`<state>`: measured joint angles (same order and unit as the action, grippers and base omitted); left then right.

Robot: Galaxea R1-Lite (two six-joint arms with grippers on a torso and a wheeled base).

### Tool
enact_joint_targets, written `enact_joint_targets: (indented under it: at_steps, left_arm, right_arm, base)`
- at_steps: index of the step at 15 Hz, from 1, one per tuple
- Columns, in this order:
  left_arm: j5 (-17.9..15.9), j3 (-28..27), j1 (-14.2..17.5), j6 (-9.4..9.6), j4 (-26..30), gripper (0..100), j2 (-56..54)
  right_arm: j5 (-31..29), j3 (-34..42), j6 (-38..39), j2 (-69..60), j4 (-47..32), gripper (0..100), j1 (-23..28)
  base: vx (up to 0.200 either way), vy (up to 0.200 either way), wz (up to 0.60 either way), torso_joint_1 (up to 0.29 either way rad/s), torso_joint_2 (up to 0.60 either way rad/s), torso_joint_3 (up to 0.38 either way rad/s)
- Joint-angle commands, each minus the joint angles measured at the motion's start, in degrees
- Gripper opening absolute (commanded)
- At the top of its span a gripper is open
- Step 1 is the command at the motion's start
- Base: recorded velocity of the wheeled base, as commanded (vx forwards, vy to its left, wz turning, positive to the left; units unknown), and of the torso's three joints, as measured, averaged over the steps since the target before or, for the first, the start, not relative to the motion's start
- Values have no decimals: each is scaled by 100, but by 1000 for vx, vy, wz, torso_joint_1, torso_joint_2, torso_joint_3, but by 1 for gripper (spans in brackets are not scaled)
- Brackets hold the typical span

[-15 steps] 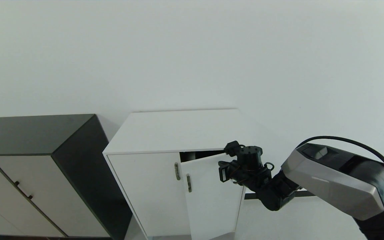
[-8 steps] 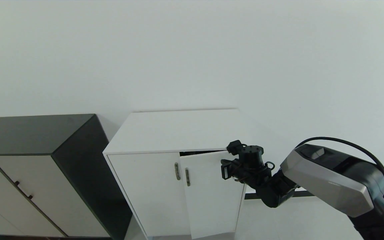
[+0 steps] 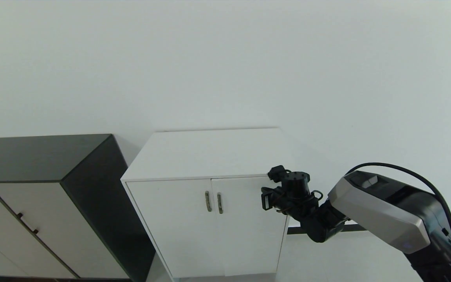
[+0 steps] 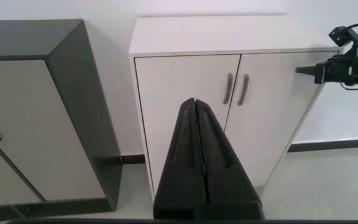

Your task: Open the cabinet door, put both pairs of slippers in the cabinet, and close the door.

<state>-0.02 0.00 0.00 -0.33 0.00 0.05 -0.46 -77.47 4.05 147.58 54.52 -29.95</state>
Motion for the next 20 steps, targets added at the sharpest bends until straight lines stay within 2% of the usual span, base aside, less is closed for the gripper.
enact_joint_targets:
  at_steps: [1,17,20]
  left_arm:
    - [-6,0,0,-2,0,0,4]
    - [2,0,0,-11,0,0,4]
    - [2,0,0,-20,0,0,4]
  right_arm:
    - [2,-40,8,43,-2,0,25]
    - [-15,-110,8,131,-2,0,139]
    - [-288,189,8,-203,50,0,112]
  base:
    - [0,0,0,0,0,0]
    - [0,0,0,0,0,0]
    - [0,0,0,0,0,0]
